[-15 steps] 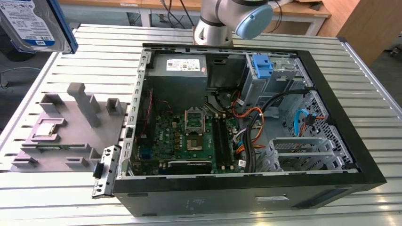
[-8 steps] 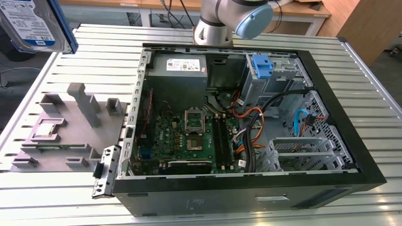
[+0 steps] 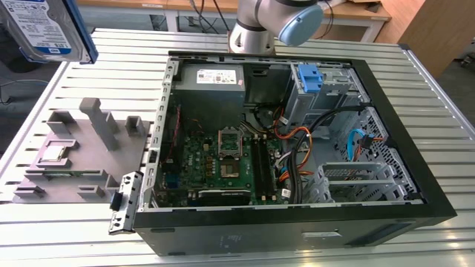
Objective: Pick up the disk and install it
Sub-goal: 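Pick up the disk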
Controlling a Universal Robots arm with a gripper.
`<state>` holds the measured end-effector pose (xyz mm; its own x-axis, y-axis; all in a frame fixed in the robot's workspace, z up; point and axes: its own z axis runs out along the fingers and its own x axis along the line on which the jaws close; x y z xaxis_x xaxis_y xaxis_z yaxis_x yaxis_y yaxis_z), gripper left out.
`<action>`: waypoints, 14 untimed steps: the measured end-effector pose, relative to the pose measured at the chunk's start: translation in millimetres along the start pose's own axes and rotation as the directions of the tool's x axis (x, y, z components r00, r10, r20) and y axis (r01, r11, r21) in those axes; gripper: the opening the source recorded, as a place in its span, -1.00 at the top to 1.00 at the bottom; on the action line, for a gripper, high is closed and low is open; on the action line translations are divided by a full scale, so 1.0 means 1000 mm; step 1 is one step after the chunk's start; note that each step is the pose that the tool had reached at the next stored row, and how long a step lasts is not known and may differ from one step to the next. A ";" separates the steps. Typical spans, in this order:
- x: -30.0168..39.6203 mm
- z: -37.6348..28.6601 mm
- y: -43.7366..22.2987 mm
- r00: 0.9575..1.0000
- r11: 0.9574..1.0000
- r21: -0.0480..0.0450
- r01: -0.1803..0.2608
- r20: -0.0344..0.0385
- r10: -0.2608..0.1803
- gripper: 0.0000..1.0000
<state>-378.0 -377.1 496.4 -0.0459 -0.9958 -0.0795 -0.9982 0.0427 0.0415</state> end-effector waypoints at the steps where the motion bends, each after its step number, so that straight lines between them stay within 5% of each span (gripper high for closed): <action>1: -0.0001 -0.0001 -0.0014 1.000 1.000 0.000 0.000 0.000 0.000 0.30; 14: -0.0012 -0.0010 -0.0252 1.000 1.000 0.000 0.000 0.000 0.000 0.30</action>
<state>-352.8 -377.1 496.5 -0.0459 -0.9958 -0.0795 -0.9982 0.0427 0.0416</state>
